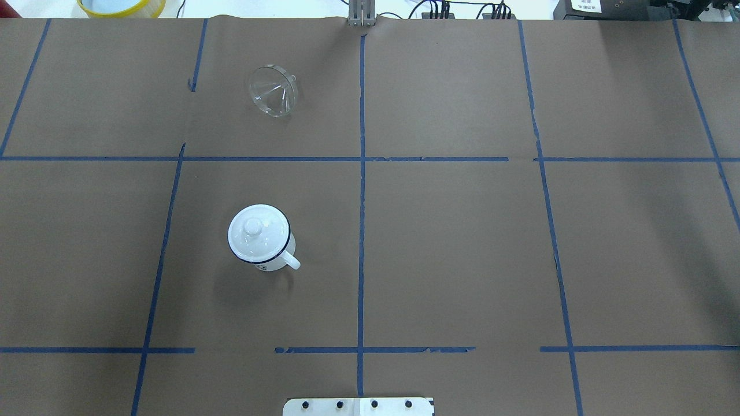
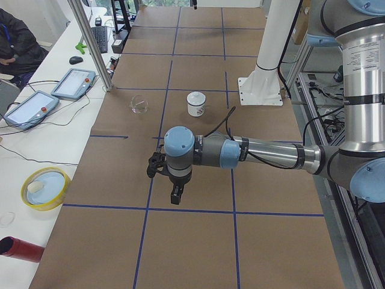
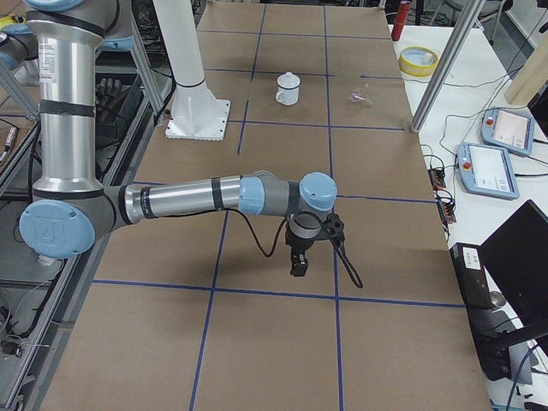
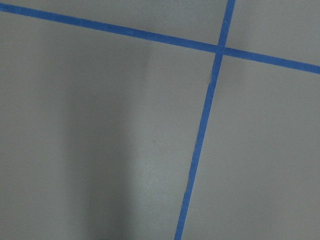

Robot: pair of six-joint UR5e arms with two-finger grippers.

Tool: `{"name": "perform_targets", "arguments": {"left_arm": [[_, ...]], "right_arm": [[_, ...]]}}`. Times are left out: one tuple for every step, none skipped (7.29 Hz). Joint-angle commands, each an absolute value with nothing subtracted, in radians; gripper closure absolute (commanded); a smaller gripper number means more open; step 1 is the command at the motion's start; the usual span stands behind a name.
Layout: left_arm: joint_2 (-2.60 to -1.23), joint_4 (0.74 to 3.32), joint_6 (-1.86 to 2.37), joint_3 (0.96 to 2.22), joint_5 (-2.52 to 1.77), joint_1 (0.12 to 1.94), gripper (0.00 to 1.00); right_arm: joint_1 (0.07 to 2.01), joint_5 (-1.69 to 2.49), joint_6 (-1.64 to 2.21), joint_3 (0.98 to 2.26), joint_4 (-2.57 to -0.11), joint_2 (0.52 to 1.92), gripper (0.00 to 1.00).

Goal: Place funnel on cup

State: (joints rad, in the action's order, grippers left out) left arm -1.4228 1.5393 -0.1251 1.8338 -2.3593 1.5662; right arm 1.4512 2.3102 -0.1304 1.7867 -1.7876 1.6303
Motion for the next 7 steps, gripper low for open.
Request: {"name": "perform_targets", "arguments": {"left_arm": [[-1.424,1.539,-0.132,1.841,-2.350,1.565,0.00],[-1.424,1.540,-0.126,1.839,-2.359,1.565,0.00],[-1.428,1.542,-0.124,1.845,-2.359,1.565,0.00],[-1.434,1.566,-0.127,1.841,-2.356,1.560,0.00],[-1.446,1.610,-0.123,1.850,-2.356,1.562,0.00],[-1.485,1.646,-0.121,1.838,-2.350,1.562,0.00],[-1.543,1.695,-0.120,1.833,-2.352,1.562,0.00]], "right_arm": [[1.451,2.310,-0.130,1.786,-1.787,1.631,0.00],[1.451,2.310,-0.130,1.786,-1.787,1.631,0.00],[1.451,2.310,-0.130,1.787,-1.787,1.631,0.00],[1.451,2.310,-0.130,1.787,-1.787,1.631,0.00],[1.451,2.310,-0.130,1.786,-1.789,1.631,0.00],[1.451,2.310,-0.130,1.787,-1.787,1.631,0.00],[1.451,2.310,-0.130,1.786,-1.787,1.631,0.00]]}}
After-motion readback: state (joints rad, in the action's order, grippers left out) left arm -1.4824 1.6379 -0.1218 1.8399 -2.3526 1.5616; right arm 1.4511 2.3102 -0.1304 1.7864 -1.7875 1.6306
